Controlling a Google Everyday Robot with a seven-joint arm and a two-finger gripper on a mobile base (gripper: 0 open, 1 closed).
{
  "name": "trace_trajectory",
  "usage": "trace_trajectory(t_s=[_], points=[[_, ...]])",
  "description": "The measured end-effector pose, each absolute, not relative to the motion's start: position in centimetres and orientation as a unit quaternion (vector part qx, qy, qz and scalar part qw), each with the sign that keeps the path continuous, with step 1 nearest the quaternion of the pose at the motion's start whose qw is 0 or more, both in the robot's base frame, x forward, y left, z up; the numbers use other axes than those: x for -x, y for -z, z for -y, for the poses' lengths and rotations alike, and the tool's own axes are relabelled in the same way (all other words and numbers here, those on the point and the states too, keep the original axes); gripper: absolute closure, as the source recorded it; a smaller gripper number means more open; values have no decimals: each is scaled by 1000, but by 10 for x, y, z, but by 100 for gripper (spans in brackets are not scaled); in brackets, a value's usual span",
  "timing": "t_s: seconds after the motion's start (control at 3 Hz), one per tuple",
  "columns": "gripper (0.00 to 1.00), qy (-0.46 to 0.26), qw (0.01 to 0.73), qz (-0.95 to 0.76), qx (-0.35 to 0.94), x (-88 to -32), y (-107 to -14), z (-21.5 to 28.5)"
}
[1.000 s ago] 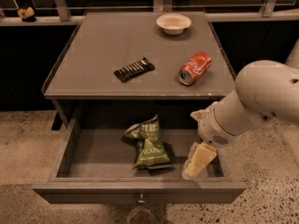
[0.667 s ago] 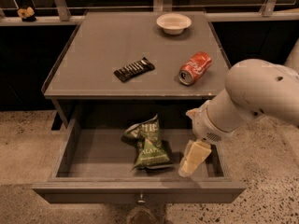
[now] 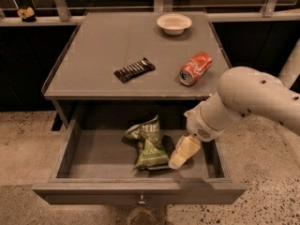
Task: Pick green jalapeno chip bag from top drawer and place on counter
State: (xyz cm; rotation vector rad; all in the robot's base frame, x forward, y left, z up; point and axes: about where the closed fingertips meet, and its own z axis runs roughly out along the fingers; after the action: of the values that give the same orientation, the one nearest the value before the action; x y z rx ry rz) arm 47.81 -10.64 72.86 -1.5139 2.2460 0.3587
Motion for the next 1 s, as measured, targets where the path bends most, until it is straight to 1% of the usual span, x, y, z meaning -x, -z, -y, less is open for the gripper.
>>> trace_trajectory(t_s=[0.67,1.0], points=[[0,-125,265,-855,429,-499,-709,89],[0,-126,273,-859,415,-504,-711,88]])
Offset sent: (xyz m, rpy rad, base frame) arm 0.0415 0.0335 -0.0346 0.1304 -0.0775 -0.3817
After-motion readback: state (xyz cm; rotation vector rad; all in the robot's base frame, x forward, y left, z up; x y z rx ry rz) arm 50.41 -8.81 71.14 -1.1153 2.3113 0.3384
